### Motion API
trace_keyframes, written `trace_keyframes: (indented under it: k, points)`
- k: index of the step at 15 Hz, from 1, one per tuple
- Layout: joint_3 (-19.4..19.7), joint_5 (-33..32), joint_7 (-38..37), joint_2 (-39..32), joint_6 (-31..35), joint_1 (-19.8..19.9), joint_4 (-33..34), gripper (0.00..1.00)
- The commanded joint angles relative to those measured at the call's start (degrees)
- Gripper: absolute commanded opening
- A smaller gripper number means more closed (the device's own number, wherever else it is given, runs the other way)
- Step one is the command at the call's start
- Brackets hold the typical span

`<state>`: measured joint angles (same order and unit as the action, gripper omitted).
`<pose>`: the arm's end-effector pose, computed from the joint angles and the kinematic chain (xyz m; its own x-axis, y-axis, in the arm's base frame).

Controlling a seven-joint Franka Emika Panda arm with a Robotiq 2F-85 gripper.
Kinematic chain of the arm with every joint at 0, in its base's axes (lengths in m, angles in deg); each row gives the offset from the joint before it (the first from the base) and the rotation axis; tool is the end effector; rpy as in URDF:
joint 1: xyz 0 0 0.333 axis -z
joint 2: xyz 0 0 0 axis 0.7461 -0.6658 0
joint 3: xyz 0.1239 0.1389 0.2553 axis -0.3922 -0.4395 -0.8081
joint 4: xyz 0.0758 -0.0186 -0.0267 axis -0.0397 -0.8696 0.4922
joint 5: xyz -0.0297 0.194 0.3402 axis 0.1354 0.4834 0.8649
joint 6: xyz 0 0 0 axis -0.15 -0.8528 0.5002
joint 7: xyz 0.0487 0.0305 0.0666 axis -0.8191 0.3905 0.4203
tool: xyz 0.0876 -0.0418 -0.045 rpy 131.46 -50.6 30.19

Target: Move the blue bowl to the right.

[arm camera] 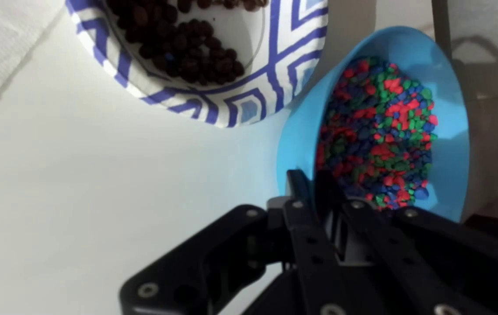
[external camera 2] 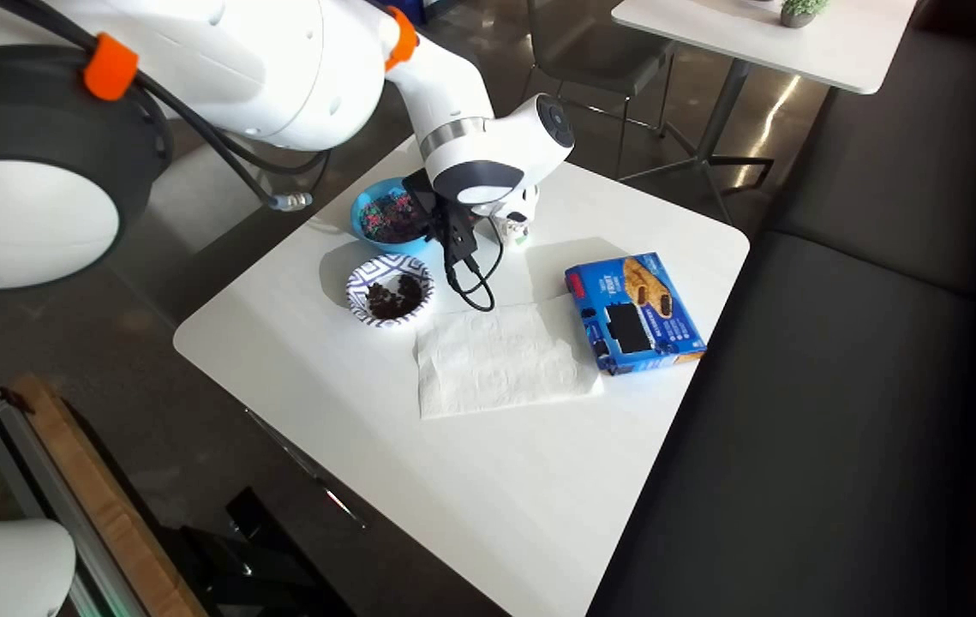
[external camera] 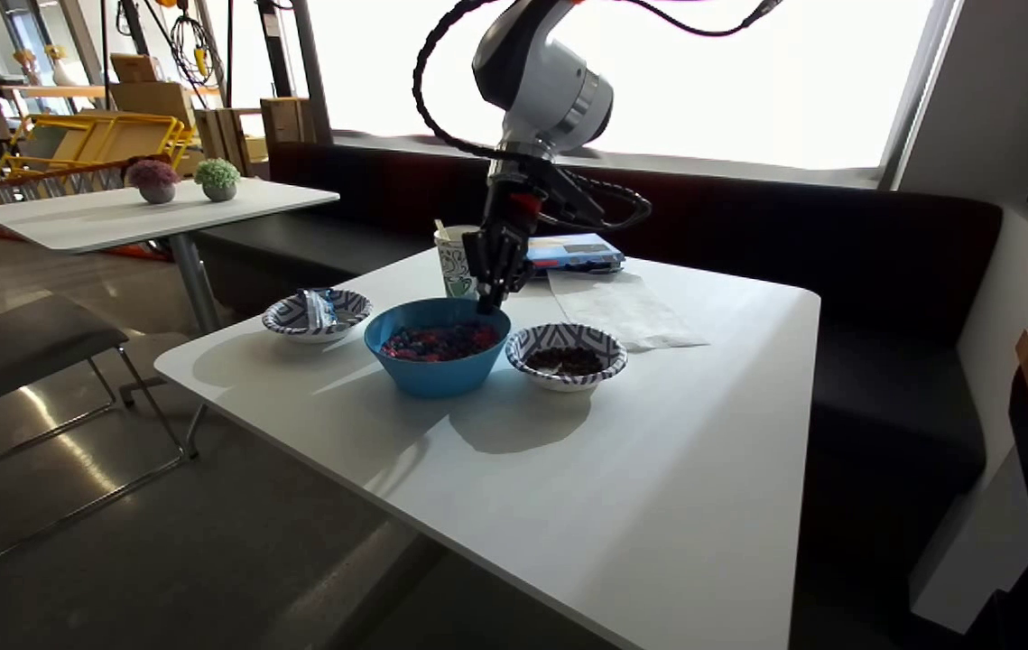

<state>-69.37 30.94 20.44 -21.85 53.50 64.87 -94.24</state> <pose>0.6893 -0.0500 0.0964 0.9759 -0.0132 -0.2178 -0.1339 -0.8243 -0.5500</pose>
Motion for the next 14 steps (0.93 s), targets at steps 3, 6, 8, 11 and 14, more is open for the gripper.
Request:
trace_keyframes:
  k: [3, 6, 8, 11, 14]
  points:
    - [0.53, 4.50, -4.51, 0.95, 3.43, -1.21, -2.49, 0.03]
    - [0.45, 5.47, -5.96, 0.99, 4.31, -1.50, -3.12, 0.38]
    - [0.59, 6.29, -6.96, 1.43, 6.56, -2.09, -4.13, 0.51]
    - [0.94, 6.56, -8.69, 2.67, 12.01, -3.40, -6.58, 0.73]
    - [0.89, 6.47, -10.14, 4.60, 18.43, -4.15, -9.97, 0.57]
